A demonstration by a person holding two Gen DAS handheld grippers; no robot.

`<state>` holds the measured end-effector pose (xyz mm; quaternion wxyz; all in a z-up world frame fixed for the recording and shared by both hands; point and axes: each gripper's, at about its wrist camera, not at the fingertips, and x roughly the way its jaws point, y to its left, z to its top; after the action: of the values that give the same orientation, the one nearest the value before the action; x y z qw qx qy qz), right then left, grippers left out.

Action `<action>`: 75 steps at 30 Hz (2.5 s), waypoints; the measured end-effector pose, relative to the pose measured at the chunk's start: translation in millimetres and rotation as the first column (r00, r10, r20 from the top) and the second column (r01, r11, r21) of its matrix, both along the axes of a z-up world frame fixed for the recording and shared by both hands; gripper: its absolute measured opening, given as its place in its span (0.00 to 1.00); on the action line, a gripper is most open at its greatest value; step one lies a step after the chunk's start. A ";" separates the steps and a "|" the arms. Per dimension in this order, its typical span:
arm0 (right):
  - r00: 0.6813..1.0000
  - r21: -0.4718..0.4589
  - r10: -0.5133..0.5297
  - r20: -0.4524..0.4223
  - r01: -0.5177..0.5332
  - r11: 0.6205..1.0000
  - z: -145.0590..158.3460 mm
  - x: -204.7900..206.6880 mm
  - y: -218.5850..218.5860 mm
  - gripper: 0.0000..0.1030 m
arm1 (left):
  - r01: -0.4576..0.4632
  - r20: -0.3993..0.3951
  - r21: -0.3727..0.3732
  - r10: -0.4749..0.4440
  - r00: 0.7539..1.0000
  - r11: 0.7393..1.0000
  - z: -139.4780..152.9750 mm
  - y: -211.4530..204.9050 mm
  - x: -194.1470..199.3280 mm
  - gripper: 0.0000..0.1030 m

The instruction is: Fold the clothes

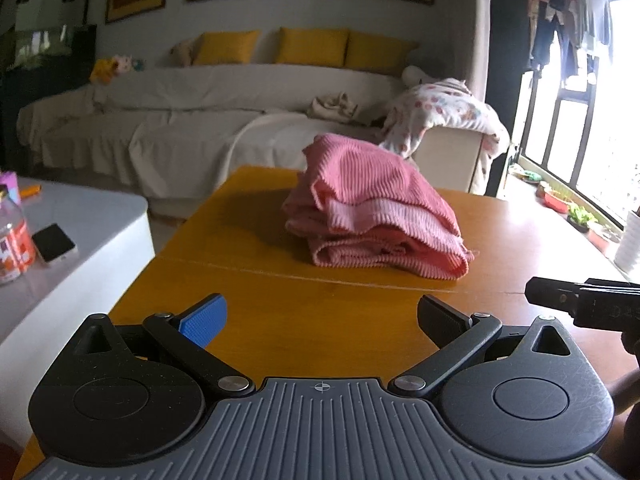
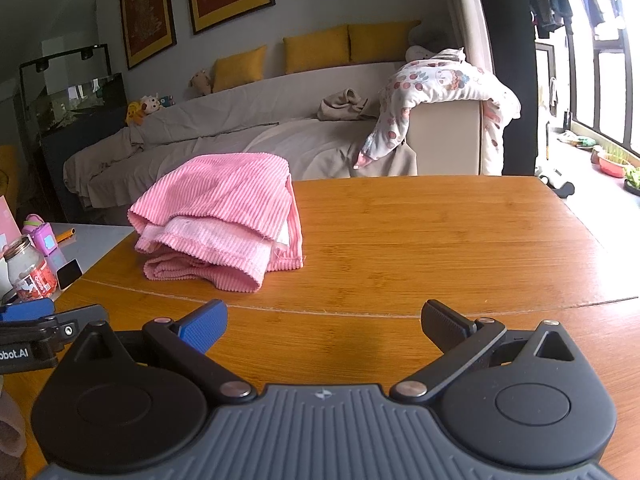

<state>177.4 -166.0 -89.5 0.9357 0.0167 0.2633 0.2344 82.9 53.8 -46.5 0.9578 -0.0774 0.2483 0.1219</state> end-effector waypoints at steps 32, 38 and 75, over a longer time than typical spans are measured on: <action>1.000 0.001 0.003 -0.007 -0.003 1.000 -0.7 -0.1 1.4 1.00 | -0.002 -0.041 -0.025 0.001 0.999 1.000 -5.8 -2.0 3.6 1.00; 1.000 0.003 0.002 -0.010 -0.002 1.000 -0.8 0.2 0.8 1.00 | -0.003 -0.042 -0.029 0.002 0.999 1.000 -6.1 -0.6 4.3 1.00; 1.000 0.017 0.002 -0.030 -0.001 1.000 -1.9 1.7 -0.1 1.00 | -0.014 -0.052 -0.042 0.012 0.999 0.999 -7.4 0.8 4.8 1.00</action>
<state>179.0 -166.1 -91.4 0.9312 0.0279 0.2753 0.2371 87.7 54.7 -53.9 0.9484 -0.0958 0.2752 0.1248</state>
